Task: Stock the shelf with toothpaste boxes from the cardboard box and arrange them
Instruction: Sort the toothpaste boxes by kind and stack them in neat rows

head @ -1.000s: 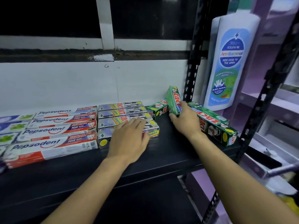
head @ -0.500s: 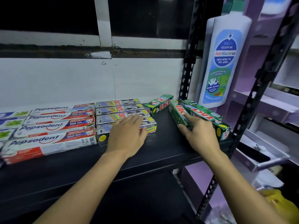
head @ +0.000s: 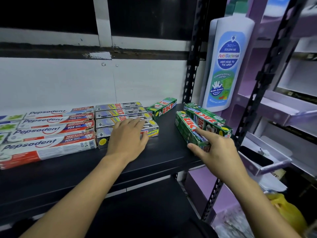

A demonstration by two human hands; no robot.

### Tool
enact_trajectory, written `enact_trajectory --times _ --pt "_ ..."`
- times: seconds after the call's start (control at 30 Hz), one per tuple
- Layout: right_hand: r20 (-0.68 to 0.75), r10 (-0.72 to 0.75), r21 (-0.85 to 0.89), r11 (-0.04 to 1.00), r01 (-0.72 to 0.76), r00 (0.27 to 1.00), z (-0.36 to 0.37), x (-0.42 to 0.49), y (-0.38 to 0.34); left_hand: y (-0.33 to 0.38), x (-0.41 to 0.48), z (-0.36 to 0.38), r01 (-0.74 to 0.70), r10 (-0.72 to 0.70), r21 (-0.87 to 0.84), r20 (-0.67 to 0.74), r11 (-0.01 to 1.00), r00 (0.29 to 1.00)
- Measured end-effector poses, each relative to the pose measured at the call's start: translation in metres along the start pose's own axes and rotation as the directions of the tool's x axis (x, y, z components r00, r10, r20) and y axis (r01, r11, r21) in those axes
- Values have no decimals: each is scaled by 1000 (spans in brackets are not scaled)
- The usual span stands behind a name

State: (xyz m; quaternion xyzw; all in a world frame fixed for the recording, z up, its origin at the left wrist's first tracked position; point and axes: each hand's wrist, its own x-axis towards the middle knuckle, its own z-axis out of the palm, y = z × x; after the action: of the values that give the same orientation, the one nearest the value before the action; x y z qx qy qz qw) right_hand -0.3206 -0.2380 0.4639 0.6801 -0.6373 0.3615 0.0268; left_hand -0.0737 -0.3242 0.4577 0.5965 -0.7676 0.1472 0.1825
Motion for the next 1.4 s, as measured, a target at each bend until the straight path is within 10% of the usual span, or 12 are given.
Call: enact_trajectory --times 0.23,0.67,1.0,1.4 --pt "-8 -73 -68 995 72 997 -18 39 -8 -2 -4 -2 68 -67 38 -4 997 998" --pt "393 -153 -34 983 181 907 57 201 -22 -3 -1 6 135 -138 -57 -62 989 988" --pt "656 -198 -109 930 352 728 110 241 -14 -3 1 9 147 -153 -74 -82 986 985" --pt "595 -201 154 979 135 778 90 242 -1 -3 1 9 137 -141 -58 -72 989 987"
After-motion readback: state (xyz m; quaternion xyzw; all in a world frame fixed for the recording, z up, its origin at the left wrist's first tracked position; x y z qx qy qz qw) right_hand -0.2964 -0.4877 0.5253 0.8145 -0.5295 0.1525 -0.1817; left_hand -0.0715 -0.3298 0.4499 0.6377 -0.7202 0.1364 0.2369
